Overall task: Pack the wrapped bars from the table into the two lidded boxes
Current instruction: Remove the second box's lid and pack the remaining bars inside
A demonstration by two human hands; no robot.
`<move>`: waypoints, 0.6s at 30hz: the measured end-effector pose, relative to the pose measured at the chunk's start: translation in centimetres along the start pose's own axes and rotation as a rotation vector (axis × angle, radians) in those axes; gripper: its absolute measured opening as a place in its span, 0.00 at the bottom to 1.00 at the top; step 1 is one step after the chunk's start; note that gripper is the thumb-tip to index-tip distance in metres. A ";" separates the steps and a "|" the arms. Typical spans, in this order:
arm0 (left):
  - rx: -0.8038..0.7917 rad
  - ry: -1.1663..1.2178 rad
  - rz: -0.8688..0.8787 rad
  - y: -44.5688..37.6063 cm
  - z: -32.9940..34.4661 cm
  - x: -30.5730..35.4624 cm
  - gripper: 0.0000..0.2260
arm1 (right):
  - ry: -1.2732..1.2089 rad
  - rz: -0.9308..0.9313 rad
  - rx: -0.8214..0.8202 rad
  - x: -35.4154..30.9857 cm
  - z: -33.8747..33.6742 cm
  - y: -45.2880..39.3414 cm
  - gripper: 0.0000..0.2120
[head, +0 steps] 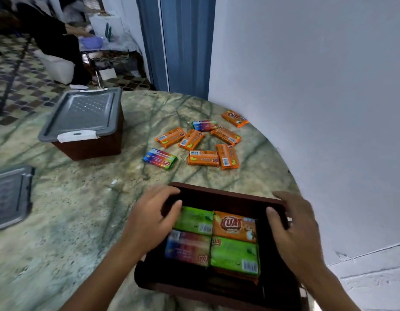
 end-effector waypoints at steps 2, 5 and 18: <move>0.133 0.080 -0.305 0.3 -0.9 -2.4 0.10 | 0.028 0.314 0.029 3.6 -1.3 0.3 0.26; -0.128 0.552 -0.875 1.1 0.8 -3.8 0.12 | -0.331 0.817 -0.250 6.2 0.2 1.2 0.22; 0.068 0.932 -1.116 -4.5 2.9 -2.9 0.16 | -0.437 0.658 -0.247 6.1 1.6 -9.6 0.17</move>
Point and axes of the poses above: each hand's wrist, its own y-axis away from the middle knuckle, its own z-axis out of the palm, x = y × z, the point moved 2 cm from there along -y, towards the middle knuckle, and after that the axes turned 3 degrees about -z, right-handed, at the moved point
